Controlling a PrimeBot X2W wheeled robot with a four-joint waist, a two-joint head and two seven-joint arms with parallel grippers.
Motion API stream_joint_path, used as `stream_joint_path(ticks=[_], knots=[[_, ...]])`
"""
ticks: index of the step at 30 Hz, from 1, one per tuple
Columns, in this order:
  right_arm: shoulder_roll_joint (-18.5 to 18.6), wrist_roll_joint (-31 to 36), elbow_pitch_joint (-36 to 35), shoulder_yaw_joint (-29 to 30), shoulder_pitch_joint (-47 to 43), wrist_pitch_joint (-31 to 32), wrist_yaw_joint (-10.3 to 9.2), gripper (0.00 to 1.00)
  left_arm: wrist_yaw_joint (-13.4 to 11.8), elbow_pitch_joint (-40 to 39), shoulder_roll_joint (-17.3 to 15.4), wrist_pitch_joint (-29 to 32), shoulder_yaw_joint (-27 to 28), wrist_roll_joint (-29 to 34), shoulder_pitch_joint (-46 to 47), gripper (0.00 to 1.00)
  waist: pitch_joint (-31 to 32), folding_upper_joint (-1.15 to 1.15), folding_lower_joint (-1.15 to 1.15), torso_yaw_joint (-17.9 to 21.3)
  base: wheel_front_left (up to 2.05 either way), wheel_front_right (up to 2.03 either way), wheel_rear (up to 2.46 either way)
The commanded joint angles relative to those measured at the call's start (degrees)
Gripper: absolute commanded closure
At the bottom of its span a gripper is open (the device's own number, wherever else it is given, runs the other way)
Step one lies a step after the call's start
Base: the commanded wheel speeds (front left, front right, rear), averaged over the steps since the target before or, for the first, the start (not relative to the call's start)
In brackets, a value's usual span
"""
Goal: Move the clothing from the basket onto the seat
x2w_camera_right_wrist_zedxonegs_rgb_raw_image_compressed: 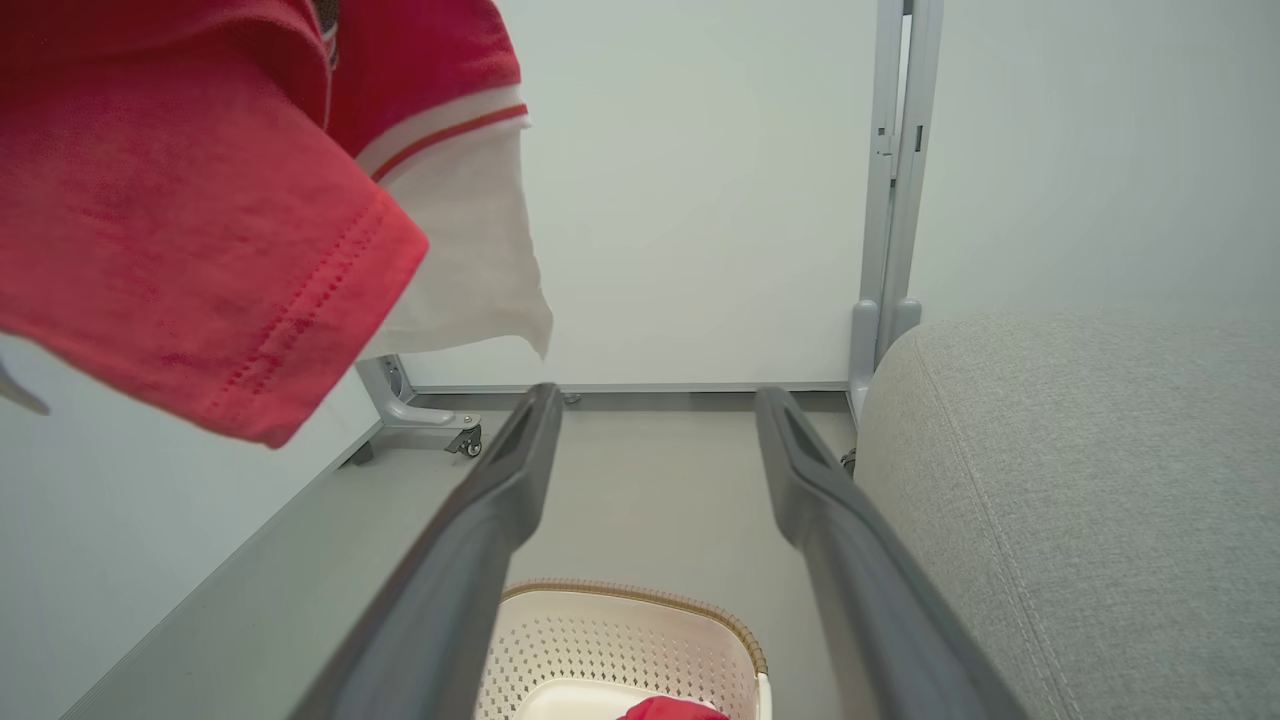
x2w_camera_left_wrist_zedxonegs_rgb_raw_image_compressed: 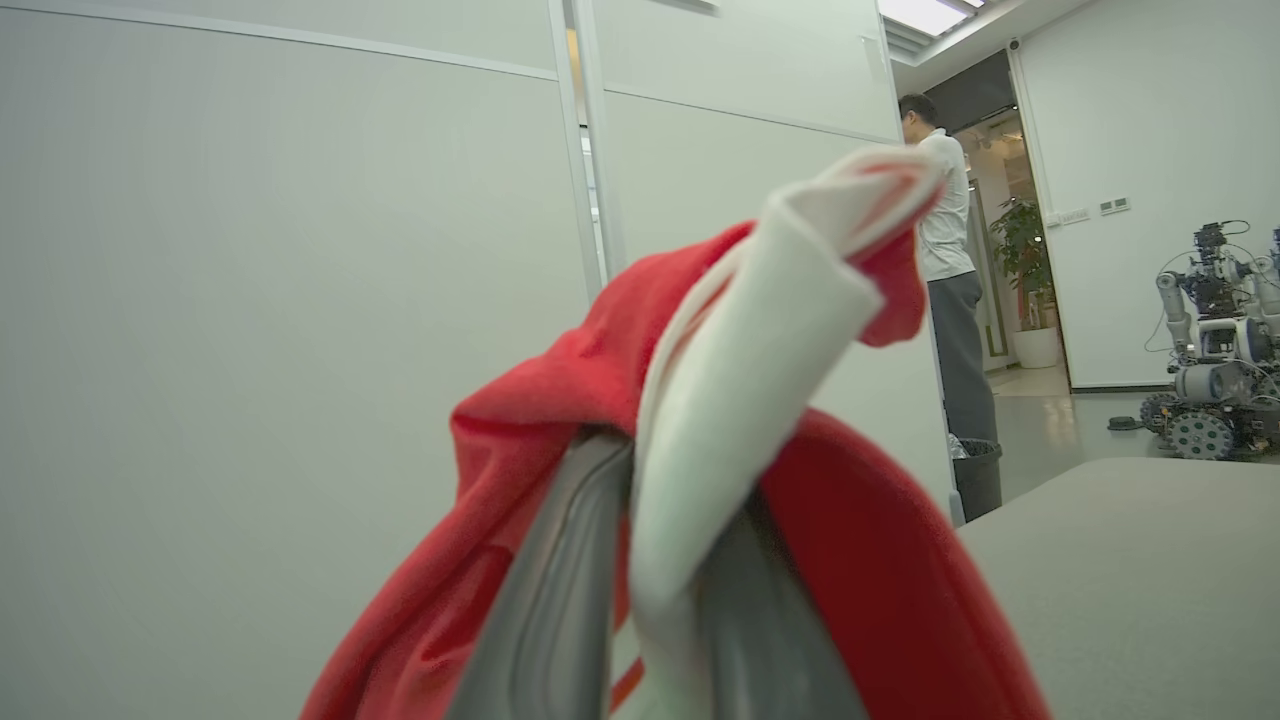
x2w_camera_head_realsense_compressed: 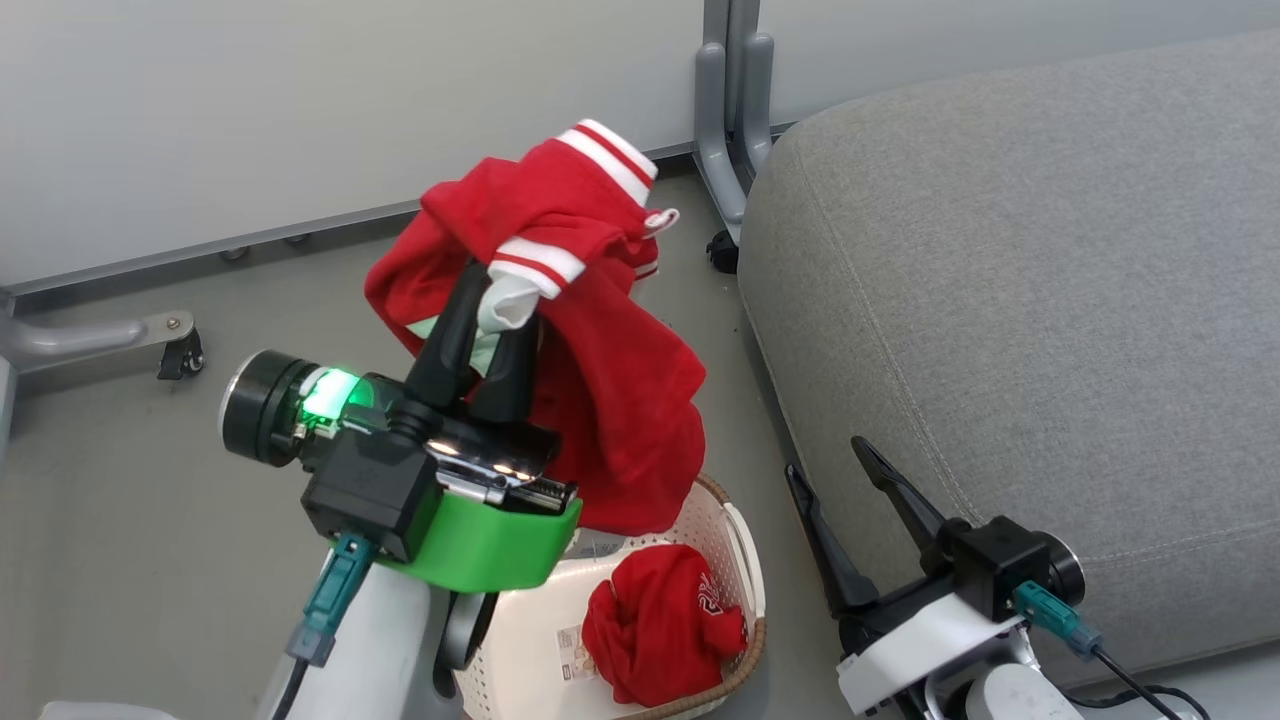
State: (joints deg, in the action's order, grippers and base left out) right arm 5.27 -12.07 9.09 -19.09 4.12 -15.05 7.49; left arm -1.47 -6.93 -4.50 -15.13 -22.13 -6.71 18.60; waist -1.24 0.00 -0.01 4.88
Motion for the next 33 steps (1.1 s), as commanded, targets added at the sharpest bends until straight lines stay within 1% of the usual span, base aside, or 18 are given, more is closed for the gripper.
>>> stream_joint_path(ticks=[1,3,5,12,16,25,29,33], knots=[[-0.1,0.2,0.1,0.1,0.0,-0.2,0.0,0.0,1.5,-0.7,0.4,0.0,0.0,0.5,-0.7,1.0,0.0,0.0,0.01,0.0,0.0,0.0,0.0],[-0.1,0.2,0.1,0.0,0.1,-0.2,0.0,0.0,3.4,-1.6,0.8,0.0,-0.5,1.1,-0.9,1.0,-0.1,0.0,0.01,0.1,0.0,0.0,0.0],[-0.2,0.1,0.2,0.0,0.2,-0.2,0.0,0.0,4.8,-2.1,1.1,0.0,-1.0,1.5,-1.2,1.0,-0.1,0.0,0.01,0.2,0.0,0.0,0.0],[-0.3,-0.1,0.2,0.0,0.3,-0.2,0.0,0.0,7.4,-3.5,1.5,0.0,-2.4,1.5,-1.7,1.0,-0.5,0.0,0.01,0.7,0.0,0.0,0.0],[-0.4,0.0,0.3,0.1,0.3,-0.2,0.0,0.0,8.0,-3.3,1.6,0.0,-2.2,1.5,-1.9,1.0,-0.4,0.0,0.01,0.8,0.0,0.0,0.0],[0.0,0.0,-0.2,0.2,0.8,-0.2,0.0,0.0,8.2,-3.1,1.6,0.0,-1.2,0.4,-2.2,1.0,-0.4,0.0,0.01,1.0,0.0,0.0,0.0],[2.4,-2.0,-1.6,-2.4,2.1,-0.2,-0.01,0.0,8.3,-2.8,1.6,0.0,-1.1,0.3,-2.2,1.0,-0.5,0.0,0.01,1.0,0.0,0.0,0.0],[5.9,-5.5,-4.5,-5.0,4.1,-0.2,-0.01,0.0,8.4,-2.5,1.6,0.0,-1.2,0.5,-2.0,1.0,-0.7,0.0,0.01,1.1,0.0,0.0,0.0]])
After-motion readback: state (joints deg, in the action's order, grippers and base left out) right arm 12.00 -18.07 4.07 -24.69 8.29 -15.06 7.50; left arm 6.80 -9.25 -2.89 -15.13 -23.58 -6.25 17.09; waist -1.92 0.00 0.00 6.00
